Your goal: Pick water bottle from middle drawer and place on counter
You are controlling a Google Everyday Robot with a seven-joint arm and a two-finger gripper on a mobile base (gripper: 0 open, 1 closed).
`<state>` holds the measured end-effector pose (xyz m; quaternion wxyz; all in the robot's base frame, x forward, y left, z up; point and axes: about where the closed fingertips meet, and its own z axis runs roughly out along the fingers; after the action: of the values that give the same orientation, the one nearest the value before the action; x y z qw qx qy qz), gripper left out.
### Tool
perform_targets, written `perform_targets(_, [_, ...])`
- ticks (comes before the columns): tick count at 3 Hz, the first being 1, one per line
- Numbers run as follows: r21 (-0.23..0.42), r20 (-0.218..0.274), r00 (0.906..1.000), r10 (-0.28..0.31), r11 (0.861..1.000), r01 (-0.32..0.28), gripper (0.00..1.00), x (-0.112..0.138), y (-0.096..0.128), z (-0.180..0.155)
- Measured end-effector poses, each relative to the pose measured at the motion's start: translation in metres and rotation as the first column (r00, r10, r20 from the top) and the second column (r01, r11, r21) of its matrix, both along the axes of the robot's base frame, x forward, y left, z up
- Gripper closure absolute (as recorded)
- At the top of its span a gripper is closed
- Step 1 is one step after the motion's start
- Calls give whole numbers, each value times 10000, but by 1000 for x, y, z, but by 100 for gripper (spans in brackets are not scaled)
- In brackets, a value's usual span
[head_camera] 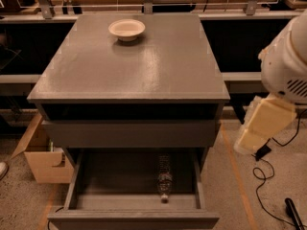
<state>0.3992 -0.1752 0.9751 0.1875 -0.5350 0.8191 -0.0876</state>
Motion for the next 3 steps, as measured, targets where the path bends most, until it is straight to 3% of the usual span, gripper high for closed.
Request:
perform_targets(1, [191,-261,9903,-1363,9904,1368,0,-13,15,-48])
perform_targets(2, [383,-437,9773,-2073,9772,2090,0,-17,16,-57])
perform_targets(3, [399,-377,9778,-2062,9774,2077,0,-17,17,-54])
